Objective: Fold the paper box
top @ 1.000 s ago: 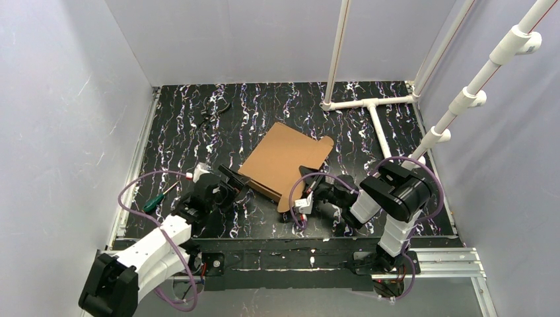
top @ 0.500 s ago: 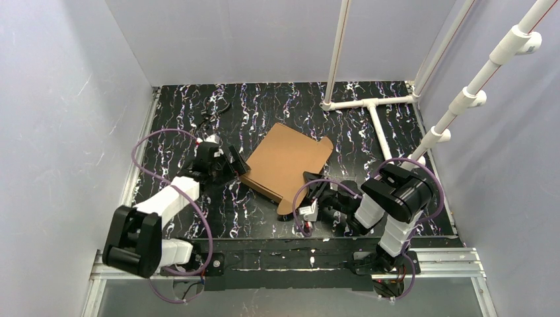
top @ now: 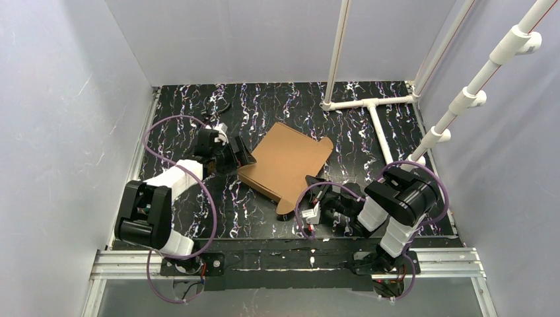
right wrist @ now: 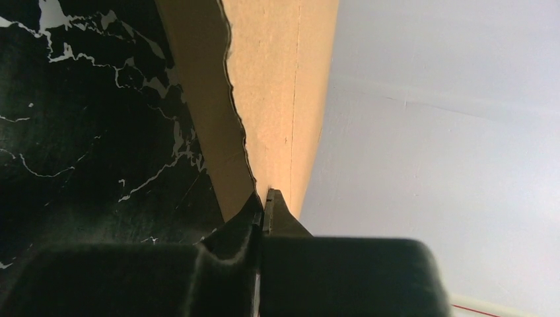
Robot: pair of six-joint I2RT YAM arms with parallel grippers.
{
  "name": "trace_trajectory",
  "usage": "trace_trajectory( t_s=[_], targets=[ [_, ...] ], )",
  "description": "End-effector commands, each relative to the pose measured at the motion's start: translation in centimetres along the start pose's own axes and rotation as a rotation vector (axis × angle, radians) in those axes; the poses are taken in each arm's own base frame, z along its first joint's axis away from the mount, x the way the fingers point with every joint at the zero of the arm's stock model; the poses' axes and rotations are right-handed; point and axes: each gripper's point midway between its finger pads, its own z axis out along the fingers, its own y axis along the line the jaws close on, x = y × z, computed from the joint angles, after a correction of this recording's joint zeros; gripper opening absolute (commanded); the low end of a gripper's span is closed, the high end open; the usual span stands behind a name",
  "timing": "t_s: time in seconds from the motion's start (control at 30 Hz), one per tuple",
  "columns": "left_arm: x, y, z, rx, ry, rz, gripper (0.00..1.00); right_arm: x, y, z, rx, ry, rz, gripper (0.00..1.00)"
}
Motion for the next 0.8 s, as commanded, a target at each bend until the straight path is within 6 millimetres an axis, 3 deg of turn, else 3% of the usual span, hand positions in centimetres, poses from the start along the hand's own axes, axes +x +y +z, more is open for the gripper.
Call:
trace_trajectory(
  t_s=[0.0,0.27,0.53,0.77],
  targets=[
    [-0.7,-0.6,-0.1,0.077,0.037,0.034,0.98,-0.4,-4.7,-0.9,0.185,-0.002,-0.057,0.01],
    [-0.9,-0.9,0.0,0.149,0.067,0.015,0.98,-0.5,-3.4,-1.7,0.123,-0.001,-0.036,0.01],
    [1.0,-1.7,0.4,0.241,0.171,-0.037,0.98,-0.8,-2.1,-2.2,0.06,-0.005,-0.013,0.01],
    [1.4,-1.7,0.4,0.246,0.185,-0.062,0.98,-0.8,-0.6,-2.6,-0.009,-0.005,-0.011,0.01]
  ],
)
